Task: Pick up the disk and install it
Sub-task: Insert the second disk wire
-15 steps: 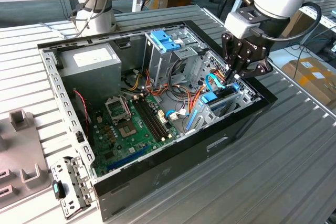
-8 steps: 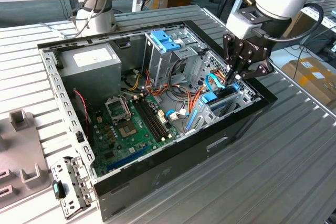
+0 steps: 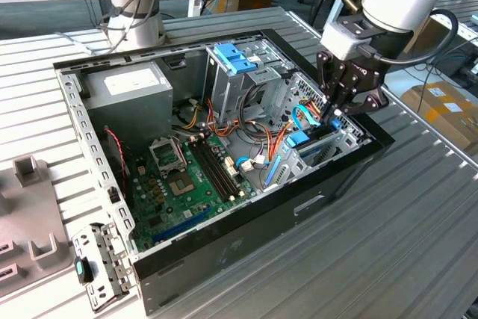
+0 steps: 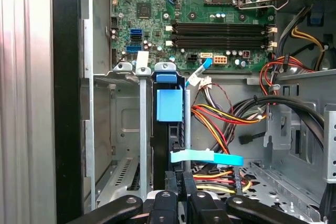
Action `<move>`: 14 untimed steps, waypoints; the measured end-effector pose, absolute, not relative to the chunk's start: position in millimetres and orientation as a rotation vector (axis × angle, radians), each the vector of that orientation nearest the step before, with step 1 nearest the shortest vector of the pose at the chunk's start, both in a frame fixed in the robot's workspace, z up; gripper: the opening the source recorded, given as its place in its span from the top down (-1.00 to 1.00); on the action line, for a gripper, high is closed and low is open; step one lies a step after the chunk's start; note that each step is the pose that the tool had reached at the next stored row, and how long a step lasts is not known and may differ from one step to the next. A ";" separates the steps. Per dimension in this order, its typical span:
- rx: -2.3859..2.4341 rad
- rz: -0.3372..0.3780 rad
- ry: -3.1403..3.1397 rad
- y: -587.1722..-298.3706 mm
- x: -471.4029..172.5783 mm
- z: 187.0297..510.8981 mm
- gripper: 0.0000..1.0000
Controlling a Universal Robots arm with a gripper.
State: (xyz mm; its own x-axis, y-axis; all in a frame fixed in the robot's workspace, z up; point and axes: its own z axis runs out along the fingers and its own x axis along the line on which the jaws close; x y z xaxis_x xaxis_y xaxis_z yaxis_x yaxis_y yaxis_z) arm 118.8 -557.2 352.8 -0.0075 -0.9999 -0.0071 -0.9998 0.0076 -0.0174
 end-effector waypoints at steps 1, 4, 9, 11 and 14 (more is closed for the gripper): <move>-2.201 -0.011 2.218 -557.2 118.8 352.4 0.67; -2.200 -0.011 2.218 -557.2 118.8 351.8 0.67; -2.200 -0.011 2.218 -557.2 117.9 351.8 0.67; -2.200 -0.011 2.218 -557.2 117.8 351.8 0.67; -2.200 -0.011 2.218 -557.2 117.8 351.8 0.67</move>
State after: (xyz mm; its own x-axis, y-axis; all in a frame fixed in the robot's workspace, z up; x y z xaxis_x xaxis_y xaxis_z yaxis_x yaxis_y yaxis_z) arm 117.8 -557.2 351.8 -0.0079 -0.9999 -0.0072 -0.9998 0.0080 -0.0174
